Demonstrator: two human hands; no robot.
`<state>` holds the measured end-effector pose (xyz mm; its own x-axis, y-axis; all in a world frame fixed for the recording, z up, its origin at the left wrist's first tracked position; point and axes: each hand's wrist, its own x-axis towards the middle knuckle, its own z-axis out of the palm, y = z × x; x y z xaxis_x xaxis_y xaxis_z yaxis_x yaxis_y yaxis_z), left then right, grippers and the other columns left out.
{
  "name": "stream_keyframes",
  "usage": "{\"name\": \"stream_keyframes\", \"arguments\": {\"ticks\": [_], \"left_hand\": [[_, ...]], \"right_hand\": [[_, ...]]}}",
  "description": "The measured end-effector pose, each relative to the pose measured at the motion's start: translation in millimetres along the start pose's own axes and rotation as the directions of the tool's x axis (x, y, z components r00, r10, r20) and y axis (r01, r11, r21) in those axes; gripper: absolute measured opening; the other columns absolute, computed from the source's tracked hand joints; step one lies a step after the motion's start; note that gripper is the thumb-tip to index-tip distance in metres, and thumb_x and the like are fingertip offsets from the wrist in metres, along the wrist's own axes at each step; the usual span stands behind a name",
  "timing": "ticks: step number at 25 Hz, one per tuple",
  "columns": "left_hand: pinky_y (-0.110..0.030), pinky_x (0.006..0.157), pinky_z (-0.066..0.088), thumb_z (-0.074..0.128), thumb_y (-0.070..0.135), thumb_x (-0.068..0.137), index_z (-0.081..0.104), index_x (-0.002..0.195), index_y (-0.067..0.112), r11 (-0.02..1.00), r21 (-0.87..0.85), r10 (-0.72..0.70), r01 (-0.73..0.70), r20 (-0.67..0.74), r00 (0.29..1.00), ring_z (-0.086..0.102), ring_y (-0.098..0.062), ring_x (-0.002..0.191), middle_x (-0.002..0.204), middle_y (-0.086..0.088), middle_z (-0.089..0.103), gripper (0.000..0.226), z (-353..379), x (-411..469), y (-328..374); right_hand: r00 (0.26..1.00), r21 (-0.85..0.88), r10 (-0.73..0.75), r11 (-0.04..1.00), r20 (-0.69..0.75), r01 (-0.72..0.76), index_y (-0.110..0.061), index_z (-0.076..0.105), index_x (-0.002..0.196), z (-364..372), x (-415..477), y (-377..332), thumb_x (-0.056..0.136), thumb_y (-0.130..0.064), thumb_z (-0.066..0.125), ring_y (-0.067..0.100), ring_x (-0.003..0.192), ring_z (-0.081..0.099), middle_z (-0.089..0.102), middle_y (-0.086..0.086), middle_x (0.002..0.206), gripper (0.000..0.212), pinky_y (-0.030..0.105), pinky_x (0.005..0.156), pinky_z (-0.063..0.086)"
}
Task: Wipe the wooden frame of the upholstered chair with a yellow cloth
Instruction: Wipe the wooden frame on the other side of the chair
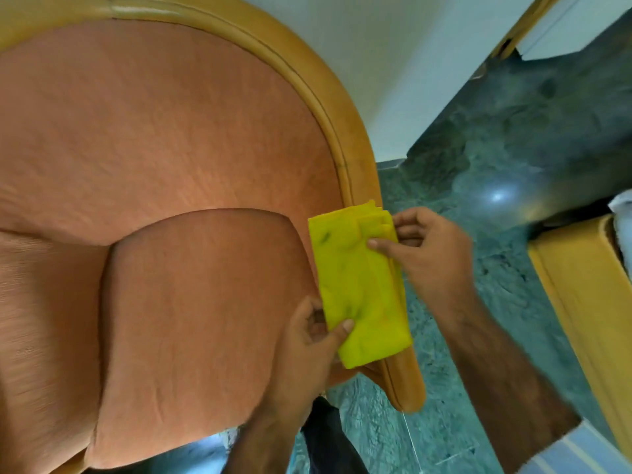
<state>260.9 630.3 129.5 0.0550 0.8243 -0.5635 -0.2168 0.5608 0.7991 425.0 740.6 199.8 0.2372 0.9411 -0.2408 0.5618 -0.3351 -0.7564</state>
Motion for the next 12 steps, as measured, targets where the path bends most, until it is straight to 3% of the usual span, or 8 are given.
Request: {"name": "stream_keyframes", "arguments": {"ticks": [2, 4, 5, 7, 9, 11, 12], "left_hand": [[-0.043, 0.068, 0.066, 0.076, 0.008, 0.091, 0.069, 0.087, 0.029, 0.999, 0.027, -0.035, 0.035, 0.011, 0.999, 0.079, -0.02, 0.09, 0.096, -0.002, 0.081, 0.022, 31.4, 9.2, -15.9], [-0.057, 0.075, 0.064, 0.079, 0.016, 0.09, 0.064, 0.09, 0.014, 0.993, 0.112, -0.046, 0.048, -0.017, 0.999, 0.076, -0.029, 0.087, 0.089, -0.012, 0.077, 0.015, 48.7, 18.7, -31.2], [-0.056, 0.075, 0.062, 0.08, 0.023, 0.089, 0.06, 0.089, 0.009, 0.978, 0.199, -0.052, 0.061, -0.048, 0.997, 0.073, -0.028, 0.081, 0.088, -0.018, 0.073, 0.024, 53.8, 24.2, -39.1], [-0.041, 0.067, 0.058, 0.08, 0.038, 0.087, 0.058, 0.085, 0.011, 0.92, 0.375, -0.07, 0.115, -0.13, 0.989, 0.064, -0.017, 0.071, 0.084, -0.017, 0.07, 0.035, 58.8, 32.9, -50.6], [-0.025, 0.057, 0.051, 0.078, 0.049, 0.086, 0.06, 0.082, 0.023, 0.861, 0.489, -0.089, 0.142, -0.132, 0.987, 0.065, -0.01, 0.07, 0.08, -0.006, 0.071, 0.032, 56.5, 38.1, -48.9], [-0.018, 0.063, 0.052, 0.076, 0.056, 0.084, 0.062, 0.088, 0.034, 0.795, 0.599, -0.063, 0.096, -0.077, 0.995, 0.068, -0.007, 0.08, 0.087, 0.006, 0.073, 0.027, 50.3, 41.7, -33.4], [-0.021, 0.072, 0.054, 0.074, 0.059, 0.084, 0.063, 0.096, 0.037, 0.753, 0.658, 0.053, 0.005, -0.069, 0.996, 0.067, -0.007, 0.088, 0.094, 0.01, 0.071, 0.027, 45.8, 45.5, -19.8]], "right_hand": [[0.996, 0.028, 0.036, 0.999, -0.077, -0.034, -0.032, 0.067, 0.083, -17.4, 1.2, 31.4, 0.07, -0.02, 0.095, 0.018, 0.084, 0.077, 0.079, 0.002, 0.088, 0.033, 0.046, 0.082, 0.066], [0.992, 0.028, 0.066, 0.998, -0.104, -0.064, -0.031, 0.067, 0.085, -20.9, 4.1, 57.9, 0.071, -0.018, 0.094, 0.02, 0.084, 0.077, 0.079, 0.004, 0.089, 0.033, 0.05, 0.083, 0.066], [0.991, 0.01, 0.085, 0.996, -0.103, -0.085, -0.027, 0.068, 0.087, -18.8, 5.8, 69.8, 0.072, -0.019, 0.094, 0.021, 0.084, 0.076, 0.079, 0.004, 0.089, 0.031, 0.05, 0.083, 0.066], [0.989, -0.016, 0.124, 0.992, -0.078, -0.126, -0.021, 0.07, 0.093, -9.7, 10.6, 87.7, 0.073, -0.021, 0.094, 0.02, 0.083, 0.076, 0.078, 0.004, 0.09, 0.031, 0.049, 0.083, 0.065], [0.988, -0.017, 0.14, 0.99, -0.063, -0.141, -0.018, 0.071, 0.102, 1.4, 16.6, 97.8, 0.075, -0.024, 0.092, 0.02, 0.089, 0.075, 0.078, 0.004, 0.096, 0.035, 0.048, 0.085, 0.064], [0.987, -0.084, 0.093, 0.991, -0.134, -0.104, -0.017, 0.063, 0.126, 9.4, 14.2, 103.7, 0.081, -0.028, 0.088, 0.023, 0.112, 0.068, 0.072, 0.007, 0.121, 0.053, 0.045, 0.102, 0.058], [0.981, -0.153, 0.012, 0.987, -0.194, -0.043, -0.017, 0.054, 0.138, 13.6, 6.4, 107.4, 0.086, -0.032, 0.082, 0.024, 0.126, 0.06, 0.064, 0.008, 0.136, 0.061, 0.042, 0.11, 0.051]]}}
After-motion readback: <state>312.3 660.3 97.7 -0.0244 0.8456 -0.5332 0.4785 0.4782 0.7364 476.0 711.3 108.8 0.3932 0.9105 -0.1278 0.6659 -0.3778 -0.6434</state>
